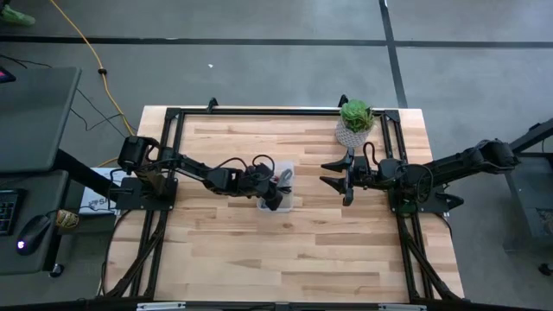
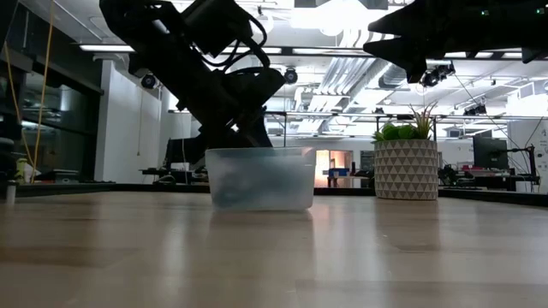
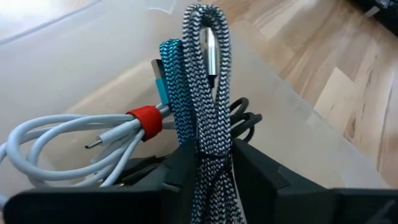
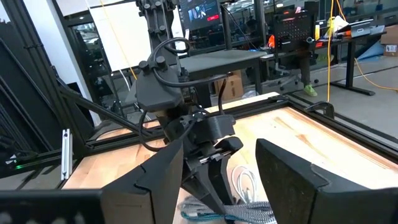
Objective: Pick and place USB-C Cables
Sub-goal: Put the white charger cable into the transparent bin, then return to Home Position
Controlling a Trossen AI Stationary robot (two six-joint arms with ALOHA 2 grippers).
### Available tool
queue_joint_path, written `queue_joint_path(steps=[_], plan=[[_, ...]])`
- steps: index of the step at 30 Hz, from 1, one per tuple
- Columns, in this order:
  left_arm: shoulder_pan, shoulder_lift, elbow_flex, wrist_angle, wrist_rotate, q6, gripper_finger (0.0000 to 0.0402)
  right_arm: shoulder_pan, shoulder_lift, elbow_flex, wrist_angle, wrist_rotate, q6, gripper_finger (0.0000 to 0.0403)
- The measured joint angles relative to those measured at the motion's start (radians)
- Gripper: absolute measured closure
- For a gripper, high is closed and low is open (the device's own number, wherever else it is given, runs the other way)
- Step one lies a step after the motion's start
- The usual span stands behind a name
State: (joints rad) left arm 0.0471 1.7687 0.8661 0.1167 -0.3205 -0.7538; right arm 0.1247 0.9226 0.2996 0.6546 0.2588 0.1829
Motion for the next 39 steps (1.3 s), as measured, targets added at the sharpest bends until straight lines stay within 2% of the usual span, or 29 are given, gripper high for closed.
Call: queue_joint_path(steps=[9,16,22,25,29,33,39], plan=[[0.0,-0.026,-0.002,0.0,0.062,0.037,0.0263,0.0,0.0,0.0,0.0,0.0,0.0,0.0208],[0.004,-0.119,-0.002,-0.024,0.078,0.093,0.0237,0.0,0.0,0.0,-0.002,0.0,0.0,0.0208],[0.035,-0.285,-0.002,-0.091,0.078,0.183,0.0234,0.0,0.0,0.0,-0.003,0.0,0.0,0.0208],[0.038,-0.393,-0.002,-0.104,0.078,0.365,0.0234,0.0,0.0,0.0,-0.009,0.0,0.0,0.0208],[-0.003,-0.515,-0.002,-0.13,0.07,0.484,0.0234,0.0,0.0,0.0,-0.015,0.0,0.0,0.0208],[-0.079,-0.599,-0.043,-0.08,0.059,0.566,0.0234,0.0,0.0,0.0,-0.017,0.0,0.0,0.0208],[-0.219,-0.654,-0.263,0.156,-0.024,0.662,0.0234,0.0,0.0,0.0,-0.019,0.0,0.0,0.0208]])
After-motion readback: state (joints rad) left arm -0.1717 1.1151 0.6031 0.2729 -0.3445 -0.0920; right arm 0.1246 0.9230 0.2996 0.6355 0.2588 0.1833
